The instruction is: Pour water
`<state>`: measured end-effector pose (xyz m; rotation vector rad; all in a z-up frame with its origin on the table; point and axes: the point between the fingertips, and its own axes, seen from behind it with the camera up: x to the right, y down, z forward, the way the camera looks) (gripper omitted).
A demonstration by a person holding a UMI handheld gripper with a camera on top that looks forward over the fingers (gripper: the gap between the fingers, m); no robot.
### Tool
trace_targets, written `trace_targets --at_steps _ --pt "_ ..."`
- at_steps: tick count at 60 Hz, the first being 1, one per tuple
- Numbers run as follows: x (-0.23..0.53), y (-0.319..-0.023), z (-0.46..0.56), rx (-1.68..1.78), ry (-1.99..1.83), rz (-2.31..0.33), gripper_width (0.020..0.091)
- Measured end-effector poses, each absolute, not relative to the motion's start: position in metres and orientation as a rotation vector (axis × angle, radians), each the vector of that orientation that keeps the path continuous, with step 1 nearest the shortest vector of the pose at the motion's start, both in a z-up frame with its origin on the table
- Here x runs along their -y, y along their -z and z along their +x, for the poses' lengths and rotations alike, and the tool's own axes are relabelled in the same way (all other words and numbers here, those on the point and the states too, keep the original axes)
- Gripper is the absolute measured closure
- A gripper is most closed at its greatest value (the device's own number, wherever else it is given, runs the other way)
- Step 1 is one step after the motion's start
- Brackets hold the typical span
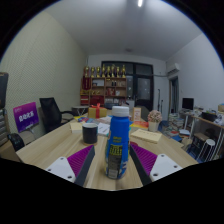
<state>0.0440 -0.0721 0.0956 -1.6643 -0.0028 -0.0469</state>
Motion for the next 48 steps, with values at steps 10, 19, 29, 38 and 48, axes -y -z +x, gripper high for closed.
trace_targets --at_steps 10,19,29,38,48 --pt "0.021 -0.087 0.064 -0.042 0.079 -1.649 0.0313" --pt "-0.001 -0.080 0.072 -0.090 0.046 -1.629 0.0565" --pt "-0.010 -0.078 0.072 -0.106 0.041 -1.609 0.0607" --pt "-0.019 -0.086 0.078 -0.069 0.067 -1.632 0.0650" --pt "-0.062 -0.164 0.114 0.282 0.525 -1.543 0.0651"
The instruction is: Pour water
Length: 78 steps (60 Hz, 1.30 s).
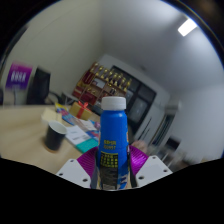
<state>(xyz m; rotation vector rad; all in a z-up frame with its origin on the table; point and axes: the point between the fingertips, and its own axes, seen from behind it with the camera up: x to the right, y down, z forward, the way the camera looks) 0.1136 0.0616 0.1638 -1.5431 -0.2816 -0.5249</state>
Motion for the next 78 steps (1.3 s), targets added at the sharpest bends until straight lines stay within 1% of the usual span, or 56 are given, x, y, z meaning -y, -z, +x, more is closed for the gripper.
trace_targets --at_steps 4,5,10,13,14,15,16,17,18,20,24,25,26,28,33,37,48,52,55,59,60,62,65,67,68,69,72,73,74,75,76,78 --pt "-0.087 -0.194 0.130 0.522 0.797 -1.459 0.0652" --pt "-0.096 -0.192 0.123 0.568 0.881 -1.421 0.0653" --pt "-0.121 -0.210 0.090 0.968 1.270 -1.190 0.0651" --pt "-0.137 -0.207 0.073 1.117 1.409 -1.080 0.0648" --pt "-0.131 -0.211 0.074 1.165 1.443 -1.064 0.0649" --pt "-0.135 -0.210 0.071 1.195 1.468 -1.050 0.0652" --pt "-0.133 -0.225 0.089 1.254 1.469 -1.043 0.0651" --pt "-0.134 -0.211 0.076 1.249 1.509 -1.030 0.0651" --pt "-0.152 -0.209 0.073 1.270 1.519 -1.021 0.0648" --pt "-0.159 -0.207 0.067 1.313 1.571 -0.985 0.0653" --pt "-0.169 -0.211 0.057 1.408 1.703 -0.837 0.0649" --pt "-0.152 -0.218 0.058 1.438 1.736 -0.798 0.0648" --pt "-0.169 -0.223 0.055 1.464 1.736 -0.773 0.0648" --pt "-0.171 -0.222 0.050 1.490 1.758 -0.735 0.0646" --pt "-0.169 -0.221 0.044 1.531 1.798 -0.696 0.0649" --pt "-0.183 -0.223 0.044 1.551 1.845 -0.660 0.0650" --pt "-0.191 -0.218 0.048 1.595 1.881 -0.629 0.0649" --pt "-0.191 -0.219 0.047 1.557 1.823 -0.667 0.0648" --pt "-0.190 -0.228 0.050 1.448 1.736 -0.760 0.0651" --pt "-0.178 -0.245 0.062 1.198 1.534 -0.937 0.0648" --pt "-0.179 -0.242 0.067 1.118 1.474 -0.988 0.0655" --pt "-0.184 -0.250 0.073 0.999 1.312 -1.101 0.0649" --pt "-0.180 -0.252 0.091 0.751 1.067 -1.246 0.0650" --pt "-0.182 -0.247 0.102 0.591 0.884 -1.329 0.0651" --pt "-0.165 -0.239 0.106 0.483 0.789 -1.332 0.0652" --pt "-0.179 -0.242 0.112 0.444 0.689 -1.381 0.0652" --pt "-0.188 -0.228 0.119 0.249 0.413 -1.472 0.0652" --pt "-0.190 -0.221 0.125 0.183 0.342 -1.493 0.0651" --pt "-0.183 -0.206 0.131 0.104 0.280 -1.511 0.0652" --pt "-0.185 -0.198 0.136 0.062 0.240 -1.526 0.0652" --pt "-0.165 -0.180 0.139 0.002 0.203 -1.508 0.0651" --pt "-0.189 -0.176 0.149 0.001 0.171 -1.558 0.0652"
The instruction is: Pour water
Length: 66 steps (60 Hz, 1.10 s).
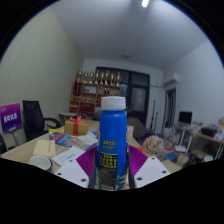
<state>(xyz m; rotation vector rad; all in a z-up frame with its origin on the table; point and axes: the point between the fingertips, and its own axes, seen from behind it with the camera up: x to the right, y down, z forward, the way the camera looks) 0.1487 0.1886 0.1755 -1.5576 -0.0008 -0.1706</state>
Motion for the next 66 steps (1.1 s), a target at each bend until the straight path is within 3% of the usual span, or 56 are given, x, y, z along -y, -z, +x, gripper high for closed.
trace_targets --at_steps 5,6,7,17,27,36,39,41,66 --pt "-0.197 -0.145 0.155 -0.035 0.124 -1.604 0.0649" --pt "-0.194 -0.117 0.151 -0.043 0.110 -1.597 0.0650" --pt "-0.190 -0.128 0.161 -0.040 0.103 -1.611 0.0649" --pt "-0.197 -0.083 0.140 -0.047 -0.044 -1.664 0.0628" --pt "-0.187 -0.089 0.145 -0.007 -0.007 -1.604 0.0629" --pt "-0.178 -0.081 0.148 -0.002 -0.016 -1.695 0.0428" --pt "-0.168 -0.081 0.146 -0.006 -0.033 -1.725 0.0300" --pt "-0.165 -0.082 0.146 -0.009 -0.050 -1.730 0.0253" --pt "0.054 -0.119 0.136 -0.011 0.027 -1.764 0.0262"
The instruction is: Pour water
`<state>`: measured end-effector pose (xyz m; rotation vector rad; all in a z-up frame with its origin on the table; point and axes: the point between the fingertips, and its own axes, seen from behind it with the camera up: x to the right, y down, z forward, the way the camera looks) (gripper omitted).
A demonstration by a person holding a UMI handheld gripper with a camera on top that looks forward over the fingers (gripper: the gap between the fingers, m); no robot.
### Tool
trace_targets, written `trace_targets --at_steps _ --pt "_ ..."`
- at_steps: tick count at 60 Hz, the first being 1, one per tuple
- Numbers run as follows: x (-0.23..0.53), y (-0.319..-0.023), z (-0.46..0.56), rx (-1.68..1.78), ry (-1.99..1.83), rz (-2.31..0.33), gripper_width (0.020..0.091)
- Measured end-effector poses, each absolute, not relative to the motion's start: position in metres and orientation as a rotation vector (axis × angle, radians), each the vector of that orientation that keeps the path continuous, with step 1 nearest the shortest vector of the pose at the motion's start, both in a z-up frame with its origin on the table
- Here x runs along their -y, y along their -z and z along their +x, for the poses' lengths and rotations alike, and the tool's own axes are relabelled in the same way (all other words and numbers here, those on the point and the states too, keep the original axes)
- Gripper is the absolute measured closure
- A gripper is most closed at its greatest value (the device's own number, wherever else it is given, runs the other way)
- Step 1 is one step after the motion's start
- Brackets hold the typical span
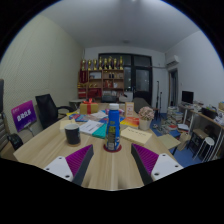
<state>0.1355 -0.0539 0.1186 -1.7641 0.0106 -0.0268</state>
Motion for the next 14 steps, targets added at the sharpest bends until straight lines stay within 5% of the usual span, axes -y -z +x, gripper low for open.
trace_targets --at_steps 14 --pt "0.173 -0.156 0.118 -0.033 -0.038 -1.732 0.0257"
